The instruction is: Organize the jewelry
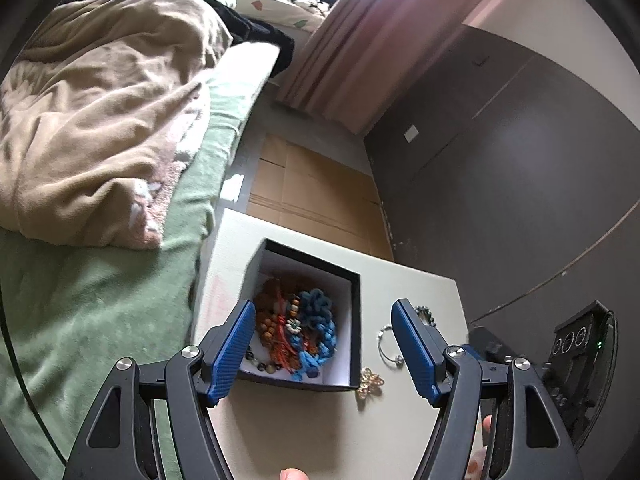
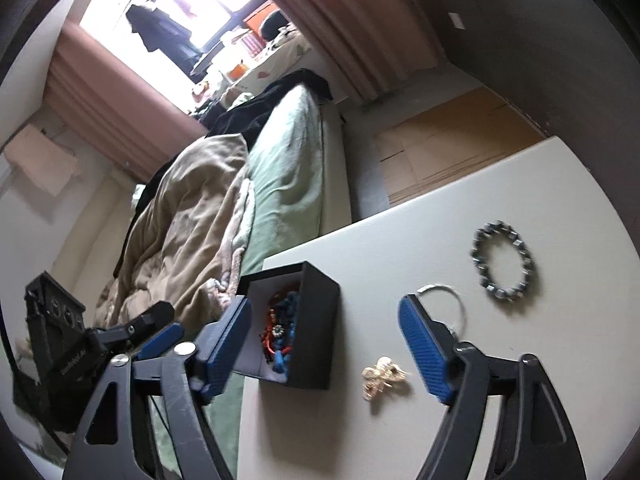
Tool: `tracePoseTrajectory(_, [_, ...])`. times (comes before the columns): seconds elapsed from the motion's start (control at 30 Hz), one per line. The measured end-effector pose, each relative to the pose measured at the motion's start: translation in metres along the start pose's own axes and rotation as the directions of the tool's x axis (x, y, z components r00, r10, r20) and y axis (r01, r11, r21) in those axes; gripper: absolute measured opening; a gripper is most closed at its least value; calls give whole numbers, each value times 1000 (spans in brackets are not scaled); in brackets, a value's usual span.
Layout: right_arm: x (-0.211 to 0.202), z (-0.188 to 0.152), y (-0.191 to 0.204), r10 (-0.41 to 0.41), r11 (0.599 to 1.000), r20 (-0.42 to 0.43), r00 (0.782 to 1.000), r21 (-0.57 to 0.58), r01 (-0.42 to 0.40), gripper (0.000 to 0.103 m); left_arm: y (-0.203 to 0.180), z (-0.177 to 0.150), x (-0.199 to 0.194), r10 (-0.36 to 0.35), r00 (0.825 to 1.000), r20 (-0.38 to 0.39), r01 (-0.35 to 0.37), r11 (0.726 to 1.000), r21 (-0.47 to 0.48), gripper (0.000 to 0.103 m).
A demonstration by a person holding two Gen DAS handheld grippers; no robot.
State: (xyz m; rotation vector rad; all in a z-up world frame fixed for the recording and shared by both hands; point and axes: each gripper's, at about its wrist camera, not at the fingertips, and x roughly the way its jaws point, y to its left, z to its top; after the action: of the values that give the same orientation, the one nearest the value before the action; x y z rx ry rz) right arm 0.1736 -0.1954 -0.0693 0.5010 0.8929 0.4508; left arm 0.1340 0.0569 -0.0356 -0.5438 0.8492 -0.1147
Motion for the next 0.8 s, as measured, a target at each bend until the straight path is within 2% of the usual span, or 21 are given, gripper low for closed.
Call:
tracePoseTrajectory(0.3, [-27, -2, -26, -70, 997, 14, 997, 25, 69, 95, -40, -22, 14, -9, 1000, -29, 11, 995, 97, 71])
tracePoseTrajectory(0.43, [-41, 0, -37, -108, 994, 32, 994, 15, 107, 95, -65, -35, 21, 5, 1000, -29, 0, 983, 185, 71])
tracePoseTrajectory(0.67, [-66, 9, -65, -188, 982, 43, 981, 46, 186, 95, -91, -49, 39, 15, 999, -51, -2, 966, 258, 71])
tracePoseTrajectory(0.8, [-75, 12, -79, -202, 978, 39, 978, 64, 200, 95, -103, -56, 53, 19, 997, -77, 4, 957, 290, 71])
